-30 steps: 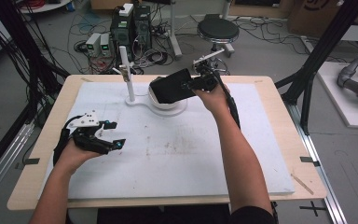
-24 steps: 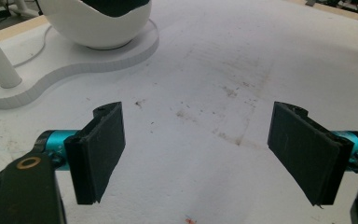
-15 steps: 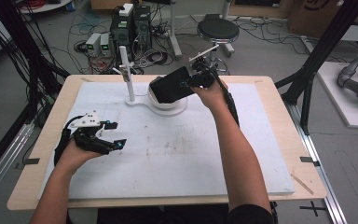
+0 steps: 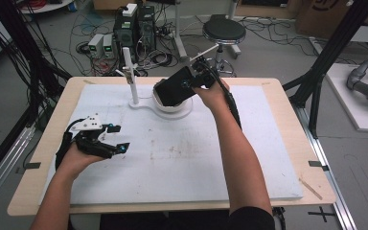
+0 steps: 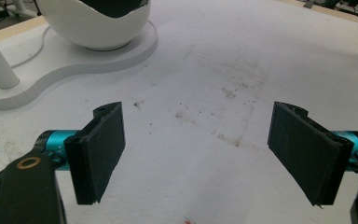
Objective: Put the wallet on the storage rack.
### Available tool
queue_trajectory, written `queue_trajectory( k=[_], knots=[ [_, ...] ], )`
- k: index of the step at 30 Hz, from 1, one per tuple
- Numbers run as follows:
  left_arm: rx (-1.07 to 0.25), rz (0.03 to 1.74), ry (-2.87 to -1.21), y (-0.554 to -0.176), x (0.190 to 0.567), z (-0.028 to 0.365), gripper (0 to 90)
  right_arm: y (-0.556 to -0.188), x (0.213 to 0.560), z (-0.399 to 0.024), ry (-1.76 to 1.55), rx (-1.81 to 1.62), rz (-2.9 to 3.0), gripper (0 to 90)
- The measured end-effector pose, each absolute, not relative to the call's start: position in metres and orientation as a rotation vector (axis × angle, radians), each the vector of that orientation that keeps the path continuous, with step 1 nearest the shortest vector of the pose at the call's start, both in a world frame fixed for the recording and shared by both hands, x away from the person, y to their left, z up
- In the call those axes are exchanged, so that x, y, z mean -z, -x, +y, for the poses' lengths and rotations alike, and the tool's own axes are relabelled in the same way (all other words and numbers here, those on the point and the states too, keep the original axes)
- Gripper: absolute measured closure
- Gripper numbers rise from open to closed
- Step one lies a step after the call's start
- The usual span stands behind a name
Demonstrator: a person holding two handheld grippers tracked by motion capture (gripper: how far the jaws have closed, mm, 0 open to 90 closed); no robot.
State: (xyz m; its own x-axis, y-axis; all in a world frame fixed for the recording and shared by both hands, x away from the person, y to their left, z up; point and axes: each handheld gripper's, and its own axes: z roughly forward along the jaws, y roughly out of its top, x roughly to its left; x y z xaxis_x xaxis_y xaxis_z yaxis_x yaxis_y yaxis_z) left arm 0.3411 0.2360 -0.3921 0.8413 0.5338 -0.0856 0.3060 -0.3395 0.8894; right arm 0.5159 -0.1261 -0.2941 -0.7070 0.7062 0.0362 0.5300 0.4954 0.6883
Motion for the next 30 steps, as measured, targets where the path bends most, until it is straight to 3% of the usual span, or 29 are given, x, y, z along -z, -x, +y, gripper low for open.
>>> queue_trajectory(
  k=[1, 4, 19, 30],
  knots=[
    [-0.268, 0.620, -1.956, -0.341, 0.392, 0.237, 19.0, -0.516, 0.294, -0.128, -1.054, -0.981, 2.460, 54.8],
    [-0.264, 0.625, -1.951, -0.342, 0.393, 0.237, 19.0, -0.516, 0.292, -0.133, -1.073, -0.990, 2.413, 47.0],
    [-0.270, 0.625, -1.943, -0.341, 0.392, 0.238, 19.0, -0.518, 0.297, -0.145, -1.150, -1.007, 2.320, 39.9],
    [-0.317, 0.639, -1.928, -0.340, 0.390, 0.239, 19.0, -0.478, 0.277, -0.165, -1.037, -1.197, 2.328, 30.6]
  ],
)
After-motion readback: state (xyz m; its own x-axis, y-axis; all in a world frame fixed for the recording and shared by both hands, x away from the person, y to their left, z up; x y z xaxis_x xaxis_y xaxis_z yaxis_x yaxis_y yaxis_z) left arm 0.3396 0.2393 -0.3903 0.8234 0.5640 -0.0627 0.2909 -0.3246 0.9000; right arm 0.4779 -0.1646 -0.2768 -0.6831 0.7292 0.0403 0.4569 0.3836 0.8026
